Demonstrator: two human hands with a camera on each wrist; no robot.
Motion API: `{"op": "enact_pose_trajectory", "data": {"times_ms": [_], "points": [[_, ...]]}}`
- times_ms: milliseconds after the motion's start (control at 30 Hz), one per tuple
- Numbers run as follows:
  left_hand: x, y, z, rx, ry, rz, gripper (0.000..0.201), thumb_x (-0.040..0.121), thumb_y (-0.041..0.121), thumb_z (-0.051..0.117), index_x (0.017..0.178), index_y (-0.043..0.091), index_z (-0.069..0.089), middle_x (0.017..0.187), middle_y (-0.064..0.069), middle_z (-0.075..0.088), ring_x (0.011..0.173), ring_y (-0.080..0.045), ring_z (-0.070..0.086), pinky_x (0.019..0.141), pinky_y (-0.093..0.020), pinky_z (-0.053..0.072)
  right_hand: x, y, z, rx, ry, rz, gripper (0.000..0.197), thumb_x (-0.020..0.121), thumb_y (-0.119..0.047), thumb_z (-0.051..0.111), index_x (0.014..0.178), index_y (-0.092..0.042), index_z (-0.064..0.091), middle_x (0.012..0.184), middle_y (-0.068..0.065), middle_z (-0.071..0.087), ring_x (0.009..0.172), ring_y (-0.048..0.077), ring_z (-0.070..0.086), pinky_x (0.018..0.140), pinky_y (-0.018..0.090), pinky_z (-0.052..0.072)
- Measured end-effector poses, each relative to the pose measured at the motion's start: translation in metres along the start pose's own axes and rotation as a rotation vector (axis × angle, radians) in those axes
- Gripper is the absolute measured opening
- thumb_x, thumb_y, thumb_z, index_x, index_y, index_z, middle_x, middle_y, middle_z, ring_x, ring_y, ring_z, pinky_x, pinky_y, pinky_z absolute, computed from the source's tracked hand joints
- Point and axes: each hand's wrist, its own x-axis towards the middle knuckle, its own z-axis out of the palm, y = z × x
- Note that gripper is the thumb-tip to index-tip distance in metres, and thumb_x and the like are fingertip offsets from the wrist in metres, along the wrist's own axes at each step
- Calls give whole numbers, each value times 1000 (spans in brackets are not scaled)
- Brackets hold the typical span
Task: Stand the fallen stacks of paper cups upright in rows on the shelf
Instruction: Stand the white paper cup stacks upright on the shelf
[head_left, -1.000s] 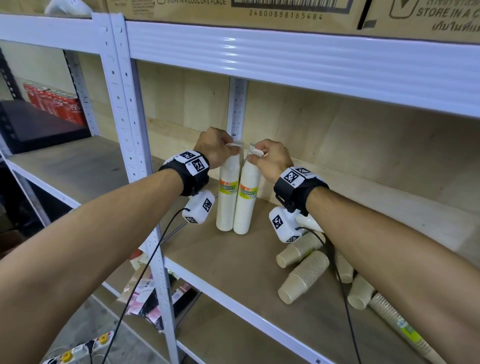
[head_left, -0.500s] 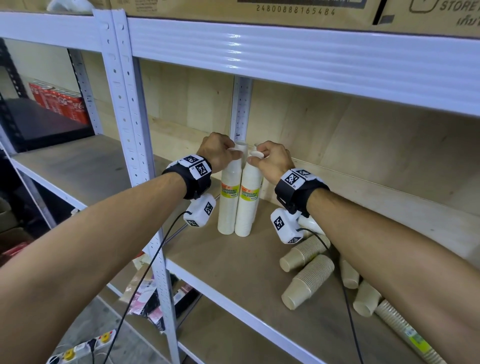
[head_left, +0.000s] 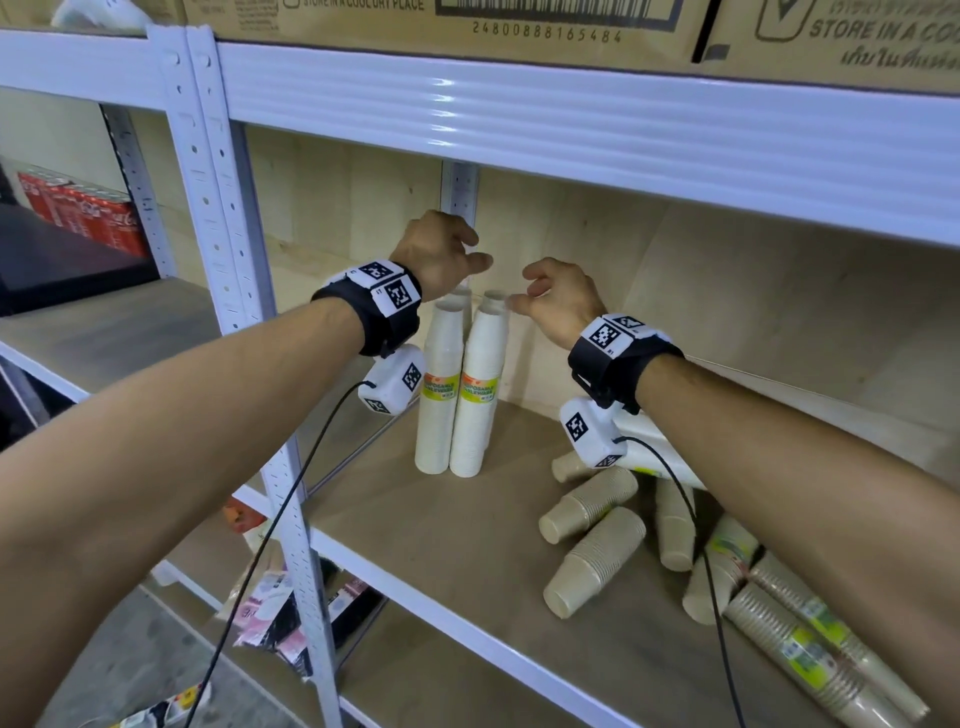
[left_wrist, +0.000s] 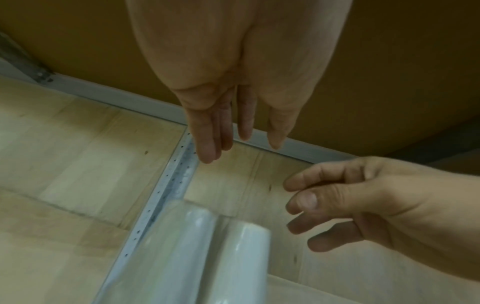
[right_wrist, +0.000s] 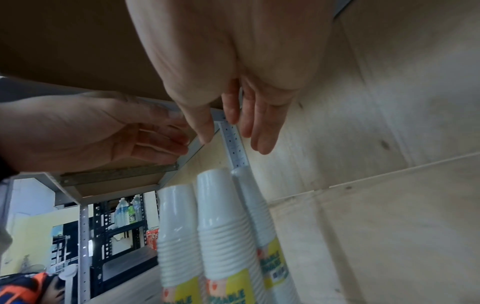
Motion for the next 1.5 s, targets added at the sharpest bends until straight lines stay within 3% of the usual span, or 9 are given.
{"op": "enact_pose_trajectory", "data": {"times_ms": [167, 300, 433, 633, 833, 967, 1267, 1400, 1500], "points": [[7, 35, 13, -21, -51, 92, 41, 82, 36, 73, 115, 12, 69, 111, -4, 70, 103, -17, 65, 95, -30, 52, -2, 17, -34, -70, 37, 36, 46, 82, -33, 74, 123, -19, 60, 112, 2, 63, 100, 19, 61, 84, 28, 49], [6, 58, 41, 1, -159, 163, 40, 84, 35, 72, 118, 14, 68, 111, -3, 68, 100, -16, 62, 84, -23, 47, -11, 40, -58, -132, 50, 86, 46, 82, -33, 74, 123, -20, 60, 110, 0, 62, 104, 19, 58, 89, 31, 50], [3, 68, 84, 24, -295, 192, 41, 83, 29, 74, 119, 13, 67, 112, -6, 68, 104, -19, 63, 89, -26, 51, -23, 72, -77, -205, 26, 165, 46, 81, -32, 75, 123, -21, 59, 114, 2, 63, 109, 20, 58, 94, 34, 49], [1, 48, 164, 54, -480, 138, 46, 81, 29, 77, 124, 17, 63, 114, -4, 62, 103, -19, 61, 86, -25, 48, -47, 124, -89, -306, -16, 264, 49, 80, -32, 76, 124, -20, 60, 117, 3, 63, 98, 16, 59, 87, 26, 46], [6, 12, 222, 114, -615, 37, 51, 81, 27, 77, 129, 20, 59, 127, -5, 57, 113, -22, 58, 97, -31, 49, -67, 181, -85, -445, -231, 360, 62, 76, -42, 78, 130, -25, 52, 127, 2, 57, 112, 20, 57, 97, 34, 47], [12, -12, 247, 119, -665, -18, 55, 79, 28, 78, 130, 24, 56, 132, -5, 54, 116, -21, 55, 91, -28, 46, -73, 206, -76, -474, -300, 344, 67, 75, -43, 78, 133, -24, 50, 129, 2, 53, 116, 20, 52, 97, 34, 45], [19, -44, 277, 147, -786, -64, 61, 82, 29, 74, 138, 23, 51, 136, 2, 49, 126, -20, 48, 100, -26, 38, -75, 231, -46, -595, -365, 237, 73, 71, -41, 78, 136, -25, 49, 130, 0, 48, 121, 20, 44, 99, 37, 41], [19, -50, 281, 113, -792, -56, 60, 81, 29, 75, 137, 22, 54, 137, 3, 54, 127, -18, 49, 109, -34, 39, -79, 237, -40, -646, -328, 186, 68, 68, -40, 78, 130, -26, 53, 122, -2, 49, 117, 18, 44, 97, 37, 40], [21, -51, 283, 104, -785, -45, 57, 80, 26, 75, 134, 20, 57, 134, 1, 56, 124, -19, 52, 108, -36, 41, -80, 239, -39, -682, -317, 168, 69, 69, -38, 78, 131, -26, 51, 125, -2, 47, 119, 18, 42, 99, 36, 38]]}}
